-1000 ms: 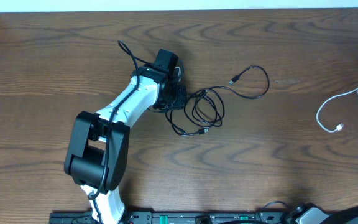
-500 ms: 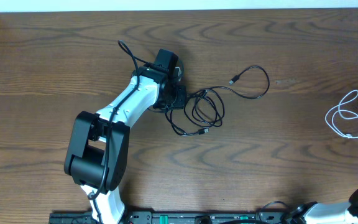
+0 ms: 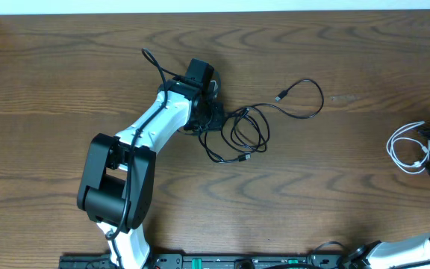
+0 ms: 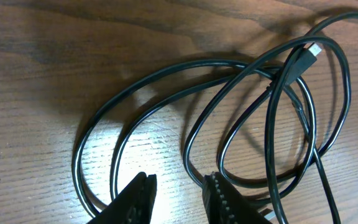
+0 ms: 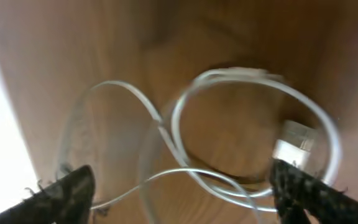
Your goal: Untangle cables
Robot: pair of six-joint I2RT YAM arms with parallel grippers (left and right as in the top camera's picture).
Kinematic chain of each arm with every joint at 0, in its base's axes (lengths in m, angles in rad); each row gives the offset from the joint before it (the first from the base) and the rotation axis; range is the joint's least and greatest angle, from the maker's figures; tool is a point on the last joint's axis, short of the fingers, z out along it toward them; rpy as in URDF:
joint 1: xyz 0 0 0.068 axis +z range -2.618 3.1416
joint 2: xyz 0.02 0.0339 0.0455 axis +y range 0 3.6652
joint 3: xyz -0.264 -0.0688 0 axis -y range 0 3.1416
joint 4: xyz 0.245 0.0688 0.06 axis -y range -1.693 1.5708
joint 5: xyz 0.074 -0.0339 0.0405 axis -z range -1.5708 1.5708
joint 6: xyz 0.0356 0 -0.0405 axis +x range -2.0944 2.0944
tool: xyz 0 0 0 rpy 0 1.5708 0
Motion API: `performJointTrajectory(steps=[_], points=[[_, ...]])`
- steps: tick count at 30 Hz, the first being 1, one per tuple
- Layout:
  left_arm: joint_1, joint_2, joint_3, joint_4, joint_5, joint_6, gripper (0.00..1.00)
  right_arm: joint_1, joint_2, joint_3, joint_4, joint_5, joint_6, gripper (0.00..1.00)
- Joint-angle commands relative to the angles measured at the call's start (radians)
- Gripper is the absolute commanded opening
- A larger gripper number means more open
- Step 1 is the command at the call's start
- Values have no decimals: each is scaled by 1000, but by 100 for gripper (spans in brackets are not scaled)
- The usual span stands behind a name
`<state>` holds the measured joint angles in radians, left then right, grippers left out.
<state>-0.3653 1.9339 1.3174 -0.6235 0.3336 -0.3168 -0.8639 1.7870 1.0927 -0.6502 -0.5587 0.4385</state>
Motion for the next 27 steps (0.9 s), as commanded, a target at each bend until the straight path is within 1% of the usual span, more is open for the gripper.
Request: performJointTrajectory(steps=[1,5,12,13,16,19,20,21,22,25,26,27], points=[[2,15,-5,-3,-14,5,31,16,-3,16,-18,82,-18,94],[2,15,-5,-3,-14,5,32,50,-10,90,-105,150,-18,93],[2,15,-5,-3,-13,5,33,169,-10,264,-343,462,-55,92],[2,15,-5,-3,-13,5,33,195,-10,281,-369,507,-55,90],[2,15,-5,-3,-13,5,33,261,-10,298,-399,597,-55,76],[2,15,-5,-3,-13,5,33,325,-9,298,-393,656,-56,68],[2,15,-5,-3,-13,5,33,345,-9,298,-387,671,-63,61],[2,15,-5,-3,-13,4,33,365,-9,298,-377,683,-74,57],[2,15,-5,-3,-13,4,33,384,-8,298,-363,687,-90,56],[2,15,-5,-3,-13,4,33,439,-8,297,-332,687,-131,49],[2,15,-5,-3,-13,4,33,454,-8,296,-324,687,-141,49],[2,15,-5,-3,-13,4,33,467,-8,293,-315,687,-151,47]])
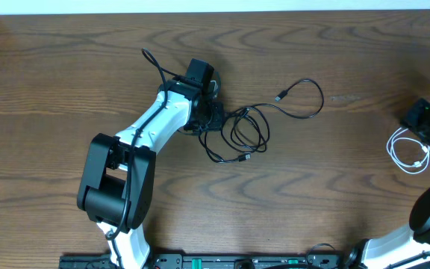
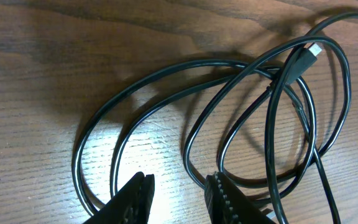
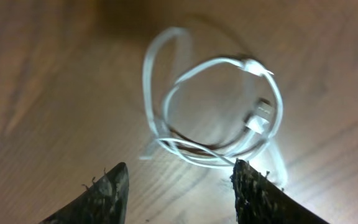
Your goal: Untangle cables
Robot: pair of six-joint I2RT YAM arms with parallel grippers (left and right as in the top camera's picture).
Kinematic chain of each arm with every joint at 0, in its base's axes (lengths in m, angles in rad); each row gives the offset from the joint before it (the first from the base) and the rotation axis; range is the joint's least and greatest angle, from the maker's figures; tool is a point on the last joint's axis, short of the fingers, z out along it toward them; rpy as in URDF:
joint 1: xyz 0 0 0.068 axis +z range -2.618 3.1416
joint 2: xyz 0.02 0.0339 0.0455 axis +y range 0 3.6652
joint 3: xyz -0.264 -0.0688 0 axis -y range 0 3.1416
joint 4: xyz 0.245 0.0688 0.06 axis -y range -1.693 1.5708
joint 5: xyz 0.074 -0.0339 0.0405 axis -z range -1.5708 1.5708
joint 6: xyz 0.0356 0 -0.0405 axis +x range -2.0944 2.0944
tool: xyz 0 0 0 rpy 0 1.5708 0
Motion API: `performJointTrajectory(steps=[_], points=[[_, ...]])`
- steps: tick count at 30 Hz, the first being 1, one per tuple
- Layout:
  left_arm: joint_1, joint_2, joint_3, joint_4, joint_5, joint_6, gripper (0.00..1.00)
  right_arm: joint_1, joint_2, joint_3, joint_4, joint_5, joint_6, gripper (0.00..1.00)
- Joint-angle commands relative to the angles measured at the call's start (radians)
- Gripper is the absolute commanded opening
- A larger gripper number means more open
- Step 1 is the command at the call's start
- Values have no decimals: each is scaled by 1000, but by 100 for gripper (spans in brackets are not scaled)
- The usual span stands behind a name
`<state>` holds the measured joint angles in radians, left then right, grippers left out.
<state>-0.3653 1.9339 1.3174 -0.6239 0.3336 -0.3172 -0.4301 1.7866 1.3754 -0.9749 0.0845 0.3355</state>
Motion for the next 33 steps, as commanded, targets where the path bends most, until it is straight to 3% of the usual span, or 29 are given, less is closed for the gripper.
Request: performJointTrajectory(steps=[1,11,18,26,28,30,33], points=[[2,15,-5,-3,-13,2,33,44,-8,6,18,44,-57,43],[2,15,-5,-3,-13,1,33,76,-8,-147,142,45,-64,43],[2,15,-5,-3,-13,1,33,69,-8,-273,245,84,-64,34],[2,15,-5,-3,-13,1,33,69,-8,-444,474,142,-64,39],[2,15,-5,-3,-13,2,33,69,-8,-484,553,142,-64,25],[2,15,-5,-3,-13,2,33,69,-8,-520,636,141,-62,1],[2,15,-5,-3,-14,2,33,63,-8,-562,769,135,-51,1]])
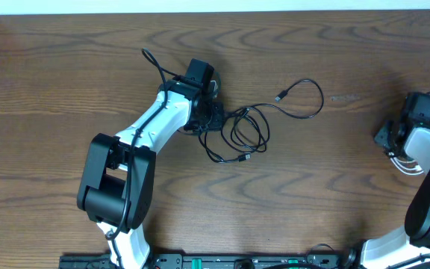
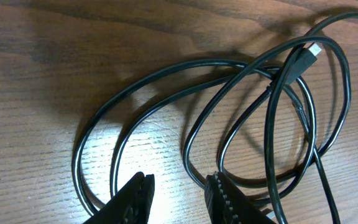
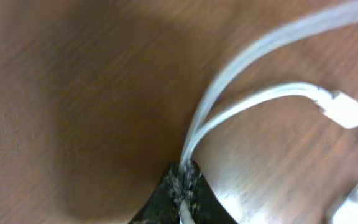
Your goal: Untangle cables
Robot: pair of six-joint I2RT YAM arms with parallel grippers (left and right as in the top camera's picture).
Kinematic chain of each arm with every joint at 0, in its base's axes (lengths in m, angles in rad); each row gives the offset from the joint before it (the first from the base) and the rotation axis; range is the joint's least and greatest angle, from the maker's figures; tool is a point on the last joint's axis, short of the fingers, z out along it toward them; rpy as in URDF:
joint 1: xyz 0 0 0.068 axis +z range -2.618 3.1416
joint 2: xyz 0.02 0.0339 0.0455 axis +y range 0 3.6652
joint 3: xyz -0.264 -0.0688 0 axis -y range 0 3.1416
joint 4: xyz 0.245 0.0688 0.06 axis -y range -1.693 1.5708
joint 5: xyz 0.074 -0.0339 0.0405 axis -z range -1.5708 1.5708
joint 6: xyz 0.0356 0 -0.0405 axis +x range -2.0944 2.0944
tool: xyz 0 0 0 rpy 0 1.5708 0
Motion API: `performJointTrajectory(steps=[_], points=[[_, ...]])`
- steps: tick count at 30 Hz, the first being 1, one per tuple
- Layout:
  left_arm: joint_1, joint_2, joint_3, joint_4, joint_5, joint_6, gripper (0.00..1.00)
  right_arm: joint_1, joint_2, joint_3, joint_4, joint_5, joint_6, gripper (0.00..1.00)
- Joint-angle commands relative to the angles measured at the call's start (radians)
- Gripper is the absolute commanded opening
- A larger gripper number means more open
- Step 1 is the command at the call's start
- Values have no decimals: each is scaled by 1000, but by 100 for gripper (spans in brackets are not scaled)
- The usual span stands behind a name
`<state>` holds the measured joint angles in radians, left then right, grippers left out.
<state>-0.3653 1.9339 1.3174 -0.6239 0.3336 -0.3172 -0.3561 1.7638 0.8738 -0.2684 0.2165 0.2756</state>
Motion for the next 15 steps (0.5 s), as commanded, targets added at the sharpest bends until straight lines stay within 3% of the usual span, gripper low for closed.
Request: performJointTrajectory(steps=[1,15], points=[[2,15,-5,-3,-14,2,33,-16,15,-68,97,-1,13,1],[2,15,-5,2,-14,2,33,-95,15,-74,604,-123,-30,1]])
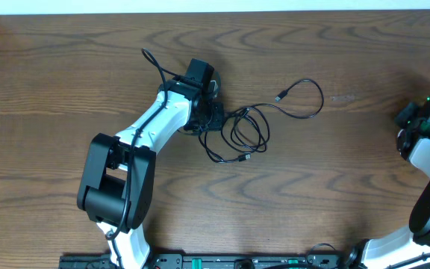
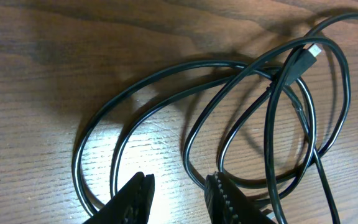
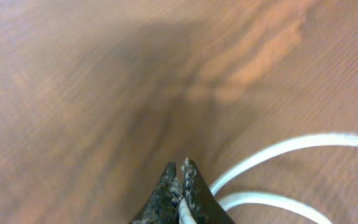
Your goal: Untangle cables
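A black cable [image 1: 248,131] lies in tangled loops at the table's middle, one plug end [image 1: 279,97] trailing to the right. My left gripper [image 1: 216,118] sits at the tangle's left edge. In the left wrist view the left gripper [image 2: 180,180] is open, its jaws low over the black cable's [image 2: 253,124] loops, with nothing between them. My right gripper [image 1: 409,123] is at the far right. In the right wrist view the right gripper [image 3: 184,167] is shut on a white cable [image 3: 272,151], two strands running off to the right. The white cable is hidden in the overhead view.
The wooden table [image 1: 66,67] spreads wide on all sides. The left arm's white links [image 1: 151,127] reach from the front edge to the tangle. The right arm runs along the right edge.
My right gripper, still shut on the white cable, has moved right and a little back. The white loops beside it no longer show from overhead. The left gripper and black cable have not moved.
My right gripper stood open over the white coil at the right edge, and later was still open above it. It was then shut on a white strand, and now holds it nearer the right edge. The left gripper stayed open at the black tangle.
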Robot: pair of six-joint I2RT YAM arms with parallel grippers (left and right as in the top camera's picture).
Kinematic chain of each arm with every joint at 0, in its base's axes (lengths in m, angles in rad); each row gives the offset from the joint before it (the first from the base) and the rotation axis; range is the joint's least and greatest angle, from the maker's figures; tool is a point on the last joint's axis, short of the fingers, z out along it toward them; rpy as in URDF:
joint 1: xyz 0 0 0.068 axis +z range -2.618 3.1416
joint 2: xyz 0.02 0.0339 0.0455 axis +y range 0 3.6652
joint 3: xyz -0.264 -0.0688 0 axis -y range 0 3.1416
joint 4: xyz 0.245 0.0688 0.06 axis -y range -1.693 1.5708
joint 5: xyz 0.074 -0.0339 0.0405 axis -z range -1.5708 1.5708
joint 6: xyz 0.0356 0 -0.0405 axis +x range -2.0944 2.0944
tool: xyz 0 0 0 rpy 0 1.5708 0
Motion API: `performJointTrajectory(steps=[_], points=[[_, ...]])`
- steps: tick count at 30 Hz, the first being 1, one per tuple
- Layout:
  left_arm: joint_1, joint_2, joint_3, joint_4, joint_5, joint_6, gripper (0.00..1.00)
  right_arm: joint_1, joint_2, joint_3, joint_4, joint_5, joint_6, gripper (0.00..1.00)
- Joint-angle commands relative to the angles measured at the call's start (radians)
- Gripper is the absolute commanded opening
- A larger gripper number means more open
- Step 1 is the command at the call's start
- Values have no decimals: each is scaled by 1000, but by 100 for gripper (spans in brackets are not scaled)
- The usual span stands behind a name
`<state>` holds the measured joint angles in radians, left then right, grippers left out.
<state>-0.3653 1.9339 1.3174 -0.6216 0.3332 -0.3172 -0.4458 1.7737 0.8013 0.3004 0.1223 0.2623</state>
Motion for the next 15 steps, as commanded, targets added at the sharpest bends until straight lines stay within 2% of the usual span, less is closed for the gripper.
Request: performJointTrajectory(steps=[1,3,4,5,6,7,12,15], points=[[2,15,-5,0,-14,2,33,-5,5,-1,51,-29,-17,1],[2,15,-5,0,-14,2,33,-5,5,0,68,-39,-16,1],[2,15,-5,1,-14,2,33,-5,5,1,66,-52,-16,13],[2,15,-5,2,-14,2,33,-5,5,2,64,-68,-12,49],[2,15,-5,2,-14,2,33,-5,5,3,62,-82,-2,79],[2,15,-5,2,-14,2,33,-5,4,3,56,-93,3,99],[2,15,-5,2,-14,2,33,-5,-30,8,-39,-112,42,99],[2,15,-5,2,-14,2,33,-5,-77,44,-166,-122,44,99]])
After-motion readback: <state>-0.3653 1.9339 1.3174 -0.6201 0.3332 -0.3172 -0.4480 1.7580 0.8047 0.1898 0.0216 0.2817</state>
